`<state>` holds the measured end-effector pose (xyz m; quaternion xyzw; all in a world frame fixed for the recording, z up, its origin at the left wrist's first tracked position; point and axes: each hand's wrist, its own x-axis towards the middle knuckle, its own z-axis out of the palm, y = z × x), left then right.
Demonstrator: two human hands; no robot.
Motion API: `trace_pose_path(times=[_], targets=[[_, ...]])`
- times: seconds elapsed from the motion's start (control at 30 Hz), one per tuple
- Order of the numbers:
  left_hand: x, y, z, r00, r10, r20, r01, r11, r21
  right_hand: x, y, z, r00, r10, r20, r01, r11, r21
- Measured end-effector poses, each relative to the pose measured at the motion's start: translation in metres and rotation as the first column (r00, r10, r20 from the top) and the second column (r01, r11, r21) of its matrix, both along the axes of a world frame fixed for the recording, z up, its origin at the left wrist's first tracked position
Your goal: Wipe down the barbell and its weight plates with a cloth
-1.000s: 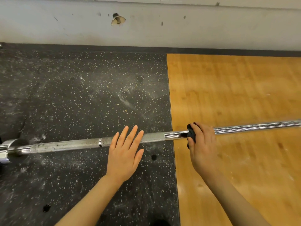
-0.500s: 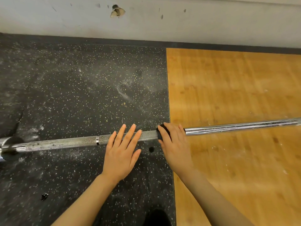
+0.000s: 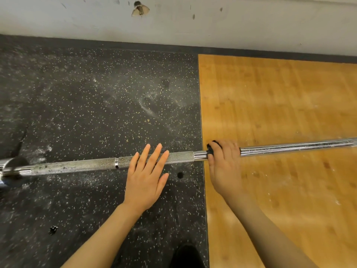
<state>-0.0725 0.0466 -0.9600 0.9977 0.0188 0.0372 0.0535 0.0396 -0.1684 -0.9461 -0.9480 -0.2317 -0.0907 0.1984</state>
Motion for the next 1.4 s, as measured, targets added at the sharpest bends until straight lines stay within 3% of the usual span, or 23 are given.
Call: trace_pose_path(times=[0.1, 0.3, 0.5, 0.7, 0.83, 1.17, 1.4], targets=[[-0.001, -0.001, -0.001, 1.0, 0.0, 0.008, 0.0, 1.0, -0.002, -0.012, 0.029, -0.002, 0.994, 0.111, 0.013, -0.111, 0.994, -0.014], [-0.002, 0.001, 0.001, 1.0, -0.011, -0.008, 0.011, 1.0, 0.002, -0.01, 0.031, -0.004, 0.991, 0.129, 0.04, -0.127, 0.991, -0.043], [-0.004, -0.003, 0.009, 0.999, 0.009, -0.044, -0.011, 0.999, -0.034, 0.005, -0.007, 0.002, 1.0, 0.002, 0.01, -0.002, 1.0, -0.025], [0.002, -0.005, 0.029, 0.998, 0.017, -0.052, -0.022, 0.995, -0.099, 0.004, -0.013, 0.01, 0.999, 0.03, -0.022, -0.03, 0.999, -0.015], [0.033, 0.003, 0.042, 0.999, -0.018, -0.043, 0.015, 0.998, -0.065, 0.001, -0.015, 0.016, 0.998, 0.039, -0.057, -0.04, 0.999, -0.029], [0.07, 0.004, 0.029, 0.958, 0.19, -0.215, -0.21, 0.975, -0.072, -0.016, -0.025, 0.009, 0.999, 0.037, -0.014, -0.037, 0.999, -0.026], [0.046, -0.01, 0.021, 0.938, 0.208, -0.276, -0.223, 0.974, -0.024, -0.039, -0.037, -0.007, 1.0, 0.001, 0.016, -0.002, 1.0, 0.014]])
